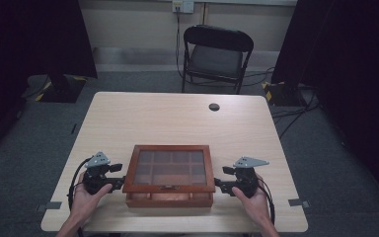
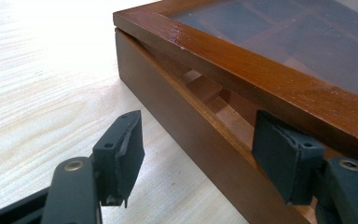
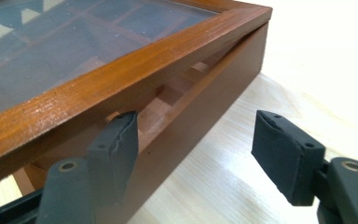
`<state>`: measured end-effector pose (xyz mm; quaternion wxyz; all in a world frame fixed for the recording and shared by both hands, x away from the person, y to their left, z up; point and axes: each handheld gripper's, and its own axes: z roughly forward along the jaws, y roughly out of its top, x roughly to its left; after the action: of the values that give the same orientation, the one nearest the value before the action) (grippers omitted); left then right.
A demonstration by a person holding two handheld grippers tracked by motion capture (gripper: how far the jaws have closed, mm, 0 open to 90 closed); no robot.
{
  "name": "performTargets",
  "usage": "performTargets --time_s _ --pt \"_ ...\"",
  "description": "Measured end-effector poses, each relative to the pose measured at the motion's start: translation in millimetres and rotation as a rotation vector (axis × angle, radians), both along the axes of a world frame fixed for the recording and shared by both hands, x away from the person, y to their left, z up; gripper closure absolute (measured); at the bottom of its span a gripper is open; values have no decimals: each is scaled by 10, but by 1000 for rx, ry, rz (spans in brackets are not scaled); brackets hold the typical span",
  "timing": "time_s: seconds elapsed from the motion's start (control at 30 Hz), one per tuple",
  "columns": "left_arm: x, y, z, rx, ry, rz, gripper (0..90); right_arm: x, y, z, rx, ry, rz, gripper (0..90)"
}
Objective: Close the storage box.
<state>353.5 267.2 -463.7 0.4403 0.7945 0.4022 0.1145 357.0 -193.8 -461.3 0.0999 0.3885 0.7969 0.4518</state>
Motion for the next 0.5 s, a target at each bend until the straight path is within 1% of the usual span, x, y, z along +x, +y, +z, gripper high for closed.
performTargets --time_s 0.1,0.17,0.23,0.3,0.33,0.37,0.4,0.43,0.5 --pt "1 0 19 16 0 -9 337 -13 -37 -4 -2 5 -3 312" --pt "-3 -1 20 13 2 -11 346 -11 -55 -10 5 7 -9 312" --pt "-2 1 25 14 10 -5 344 -12 -60 -13 1 9 -8 312" --pt "2 -2 26 -6 33 2 346 -14 -64 -19 3 10 -11 312" --pt "3 2 34 -10 34 -1 353 -14 -66 -21 7 11 -10 312" --pt "1 13 44 -28 33 -6 375 -13 -64 -21 11 13 -9 312" --pt "-2 19 58 -45 32 2 390 -11 -62 -19 20 13 -8 312" --pt "-1 23 79 -31 23 3 384 -9 -58 -13 28 11 -13 313" --pt "8 23 106 17 9 4 361 -6 -49 7 34 6 -11 313"
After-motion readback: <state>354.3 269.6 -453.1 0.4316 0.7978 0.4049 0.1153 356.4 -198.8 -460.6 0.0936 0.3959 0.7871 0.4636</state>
